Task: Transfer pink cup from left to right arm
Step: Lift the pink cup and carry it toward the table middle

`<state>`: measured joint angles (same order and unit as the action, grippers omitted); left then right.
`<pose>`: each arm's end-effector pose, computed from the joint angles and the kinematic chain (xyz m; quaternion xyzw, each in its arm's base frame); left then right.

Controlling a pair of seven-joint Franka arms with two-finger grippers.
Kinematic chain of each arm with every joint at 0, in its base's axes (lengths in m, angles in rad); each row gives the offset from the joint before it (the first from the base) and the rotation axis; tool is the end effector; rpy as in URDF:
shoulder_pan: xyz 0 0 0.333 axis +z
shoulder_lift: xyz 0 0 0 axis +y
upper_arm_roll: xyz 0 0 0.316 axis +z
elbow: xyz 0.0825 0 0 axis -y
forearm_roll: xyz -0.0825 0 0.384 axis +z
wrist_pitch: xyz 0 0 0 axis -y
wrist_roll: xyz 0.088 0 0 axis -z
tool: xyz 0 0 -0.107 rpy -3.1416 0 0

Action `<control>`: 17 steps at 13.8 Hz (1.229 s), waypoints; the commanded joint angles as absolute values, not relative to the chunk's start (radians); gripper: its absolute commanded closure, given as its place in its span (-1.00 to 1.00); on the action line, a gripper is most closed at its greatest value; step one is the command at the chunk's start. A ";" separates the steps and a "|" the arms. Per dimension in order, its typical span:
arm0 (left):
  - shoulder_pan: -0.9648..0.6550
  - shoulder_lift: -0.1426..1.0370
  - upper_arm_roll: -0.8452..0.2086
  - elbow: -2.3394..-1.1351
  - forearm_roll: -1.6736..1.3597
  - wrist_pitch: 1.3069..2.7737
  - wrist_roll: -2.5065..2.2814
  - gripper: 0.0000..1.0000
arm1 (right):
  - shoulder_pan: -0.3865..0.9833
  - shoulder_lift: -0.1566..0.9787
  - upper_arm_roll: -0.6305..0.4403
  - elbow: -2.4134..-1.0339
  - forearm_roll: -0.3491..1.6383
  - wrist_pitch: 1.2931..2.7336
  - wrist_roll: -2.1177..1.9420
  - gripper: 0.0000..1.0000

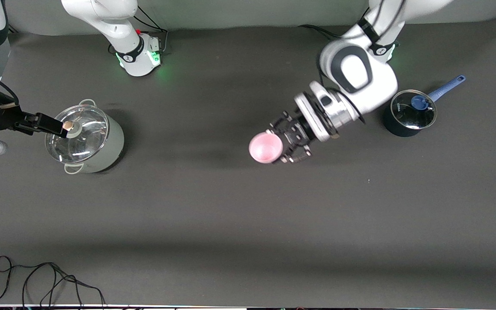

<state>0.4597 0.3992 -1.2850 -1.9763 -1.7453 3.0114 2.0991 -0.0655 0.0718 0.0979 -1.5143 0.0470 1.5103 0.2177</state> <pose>0.4876 -0.3470 0.4114 0.7328 -0.4003 0.4444 0.3245 0.5693 0.0217 0.6059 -0.9947 0.0919 0.0408 0.0221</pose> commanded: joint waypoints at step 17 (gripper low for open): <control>0.302 0.374 -1.321 -1.882 -1.764 3.221 1.910 0.25 | 0.371 0.176 0.100 -1.310 0.310 1.764 1.682 -0.92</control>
<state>0.3060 0.3925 -1.3243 -1.8900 -1.7458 3.2115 1.9235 0.3373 0.1471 0.1103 -1.3480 0.2892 1.7079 1.5763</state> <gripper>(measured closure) 0.357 0.035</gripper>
